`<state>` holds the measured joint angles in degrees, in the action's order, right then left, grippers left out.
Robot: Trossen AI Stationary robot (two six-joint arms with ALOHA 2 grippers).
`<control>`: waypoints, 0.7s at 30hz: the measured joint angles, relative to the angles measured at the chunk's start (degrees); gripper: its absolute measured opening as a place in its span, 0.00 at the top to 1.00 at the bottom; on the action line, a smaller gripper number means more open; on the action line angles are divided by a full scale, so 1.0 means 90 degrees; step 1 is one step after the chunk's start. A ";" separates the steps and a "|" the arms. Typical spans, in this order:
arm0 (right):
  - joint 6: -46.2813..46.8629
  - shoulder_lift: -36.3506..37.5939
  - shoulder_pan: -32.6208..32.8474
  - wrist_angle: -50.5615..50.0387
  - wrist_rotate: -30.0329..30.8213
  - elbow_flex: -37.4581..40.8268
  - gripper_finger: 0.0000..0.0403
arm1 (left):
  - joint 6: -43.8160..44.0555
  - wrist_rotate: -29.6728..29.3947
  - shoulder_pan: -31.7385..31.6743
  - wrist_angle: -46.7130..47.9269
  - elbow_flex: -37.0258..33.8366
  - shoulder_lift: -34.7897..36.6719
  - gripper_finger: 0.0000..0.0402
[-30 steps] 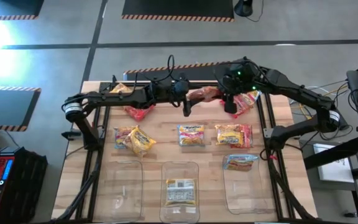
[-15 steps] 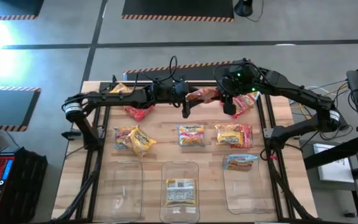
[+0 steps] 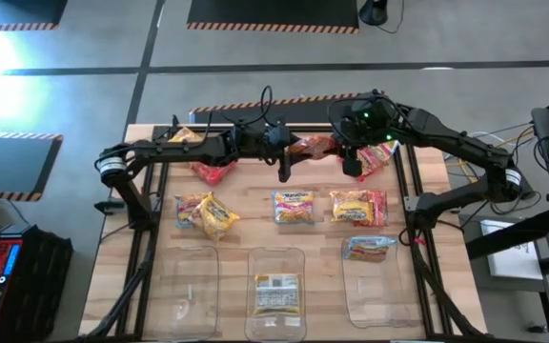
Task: Sort Maruchan noodles
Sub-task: Put the orange noodle pack into the left transparent bin
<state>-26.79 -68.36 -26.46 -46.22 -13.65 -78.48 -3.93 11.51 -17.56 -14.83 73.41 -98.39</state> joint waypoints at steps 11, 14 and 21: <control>0.0142 0.0097 -0.0005 -0.0380 0.0169 -0.0259 0.56 | 0.0064 0.0017 0.0000 0.0012 0.0000 0.0000 0.61; 0.0337 0.0116 -0.0005 -0.1038 0.0674 -0.0687 0.53 | 0.0100 -0.0007 0.0000 0.0005 0.0000 0.0000 0.61; 0.1409 0.0317 -0.0010 -0.2079 0.1026 -0.0969 0.51 | 0.0371 -0.0217 0.0002 -0.0071 -0.0002 0.0000 0.61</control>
<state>-14.11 -65.50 -26.55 -64.93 -4.42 -87.20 -0.59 9.56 -17.54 -15.47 73.38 -98.39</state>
